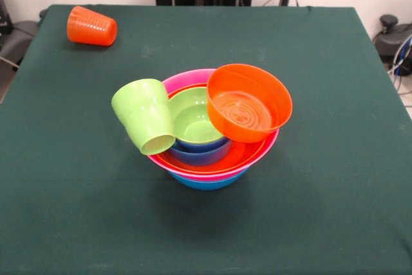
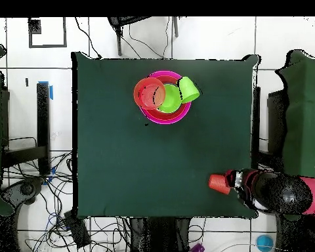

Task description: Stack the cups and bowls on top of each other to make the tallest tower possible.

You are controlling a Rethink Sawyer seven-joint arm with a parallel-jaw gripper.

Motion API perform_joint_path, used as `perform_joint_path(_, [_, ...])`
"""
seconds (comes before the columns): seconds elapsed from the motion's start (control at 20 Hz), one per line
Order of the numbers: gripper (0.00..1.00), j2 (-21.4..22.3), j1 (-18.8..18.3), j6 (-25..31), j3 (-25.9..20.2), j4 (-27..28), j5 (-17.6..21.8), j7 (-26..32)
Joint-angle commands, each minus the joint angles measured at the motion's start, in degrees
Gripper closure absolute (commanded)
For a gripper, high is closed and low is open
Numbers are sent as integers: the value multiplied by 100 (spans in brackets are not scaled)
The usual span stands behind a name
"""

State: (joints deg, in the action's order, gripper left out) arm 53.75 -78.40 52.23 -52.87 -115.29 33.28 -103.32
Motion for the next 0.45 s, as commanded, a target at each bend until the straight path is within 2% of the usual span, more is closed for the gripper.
perform_joint_path(0.05, [0, -143, 7, 463, -271, -334, 308, 1918])
perform_joint_path(0.45, [0, -495, -87, 399, -239, -137, 563, 1951])
